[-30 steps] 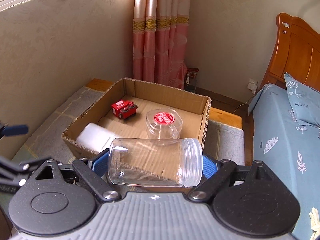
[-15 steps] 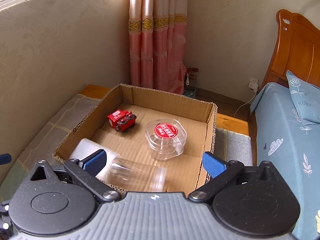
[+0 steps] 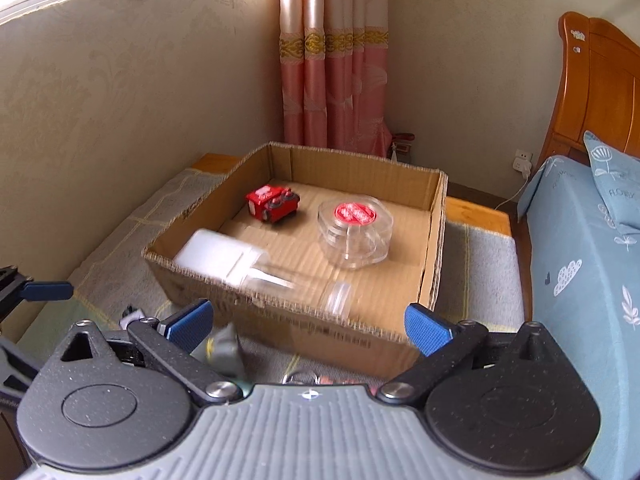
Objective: Organize rigid objects
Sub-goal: 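Grasp the black-and-white toy train with left tool while right tool approaches capsule bottle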
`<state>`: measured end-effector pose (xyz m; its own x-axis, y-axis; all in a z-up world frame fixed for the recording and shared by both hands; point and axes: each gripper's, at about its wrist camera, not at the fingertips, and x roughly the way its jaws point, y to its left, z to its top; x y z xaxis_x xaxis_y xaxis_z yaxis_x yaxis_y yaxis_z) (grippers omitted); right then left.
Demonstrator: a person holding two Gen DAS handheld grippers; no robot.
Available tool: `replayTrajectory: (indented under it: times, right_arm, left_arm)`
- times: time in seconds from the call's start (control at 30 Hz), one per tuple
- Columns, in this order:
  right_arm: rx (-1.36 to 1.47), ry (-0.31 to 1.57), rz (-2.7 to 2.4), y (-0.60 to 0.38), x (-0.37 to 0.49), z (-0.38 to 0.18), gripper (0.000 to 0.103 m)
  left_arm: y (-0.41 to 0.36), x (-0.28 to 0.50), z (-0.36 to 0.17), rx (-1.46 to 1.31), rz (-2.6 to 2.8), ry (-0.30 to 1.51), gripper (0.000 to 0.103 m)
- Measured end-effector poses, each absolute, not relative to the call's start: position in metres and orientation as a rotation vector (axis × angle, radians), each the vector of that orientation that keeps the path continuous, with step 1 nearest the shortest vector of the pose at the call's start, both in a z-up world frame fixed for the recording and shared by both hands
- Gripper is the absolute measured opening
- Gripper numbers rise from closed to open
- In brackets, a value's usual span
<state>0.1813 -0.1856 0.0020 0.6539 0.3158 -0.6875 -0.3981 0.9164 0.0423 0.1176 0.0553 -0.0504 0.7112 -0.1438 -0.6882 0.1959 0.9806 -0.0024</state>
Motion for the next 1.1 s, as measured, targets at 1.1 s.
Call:
replayTrajectory:
  times: [1.1]
  right_arm:
    - [-0.234,0.869,0.418,-0.175,0.106,-0.1,0.103]
  left_arm:
    - [0.053,0.117,-0.108,0.103,-0.25,0.802,0.103]
